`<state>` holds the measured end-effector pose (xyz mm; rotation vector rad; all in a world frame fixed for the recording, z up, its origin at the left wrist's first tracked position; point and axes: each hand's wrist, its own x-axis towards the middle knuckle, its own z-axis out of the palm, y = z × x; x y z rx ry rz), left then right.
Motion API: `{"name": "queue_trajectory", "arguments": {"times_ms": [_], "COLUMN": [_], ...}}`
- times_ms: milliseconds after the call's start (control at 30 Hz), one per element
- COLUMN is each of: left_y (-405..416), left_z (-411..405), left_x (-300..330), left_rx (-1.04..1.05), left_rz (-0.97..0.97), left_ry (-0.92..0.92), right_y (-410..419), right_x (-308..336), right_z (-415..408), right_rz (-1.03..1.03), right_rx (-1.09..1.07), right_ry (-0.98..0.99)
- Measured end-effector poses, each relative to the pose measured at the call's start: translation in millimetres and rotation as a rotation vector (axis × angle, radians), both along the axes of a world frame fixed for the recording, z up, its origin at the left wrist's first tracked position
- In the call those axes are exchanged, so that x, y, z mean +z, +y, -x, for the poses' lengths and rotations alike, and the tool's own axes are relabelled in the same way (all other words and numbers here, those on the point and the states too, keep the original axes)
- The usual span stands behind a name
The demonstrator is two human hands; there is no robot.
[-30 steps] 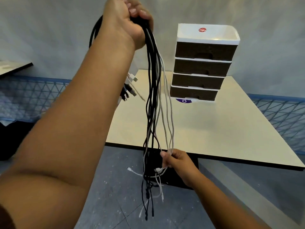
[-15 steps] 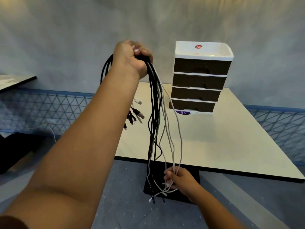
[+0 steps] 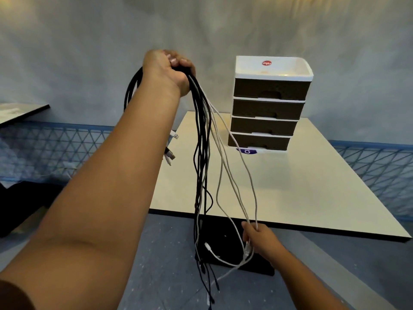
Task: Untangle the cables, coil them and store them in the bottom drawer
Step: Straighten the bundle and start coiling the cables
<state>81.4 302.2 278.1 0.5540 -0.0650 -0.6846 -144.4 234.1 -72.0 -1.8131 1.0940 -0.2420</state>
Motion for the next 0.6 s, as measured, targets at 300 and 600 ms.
{"name": "queue_trajectory", "arguments": {"times_ms": [300,600], "left_y": [14,17], "left_z": [10,11], "left_x": [2,2], "left_rx": [0.042,0.028], "left_rz": [0.019,0.068], "left_ry": [0.001,0.048], "right_y": [-6,-48], "right_x": [28,23], "right_z": [12,45], "right_rz": [-0.276,0.12], "right_rx": [-0.073,-0.044], "right_ry": [-0.222,0.263]}}
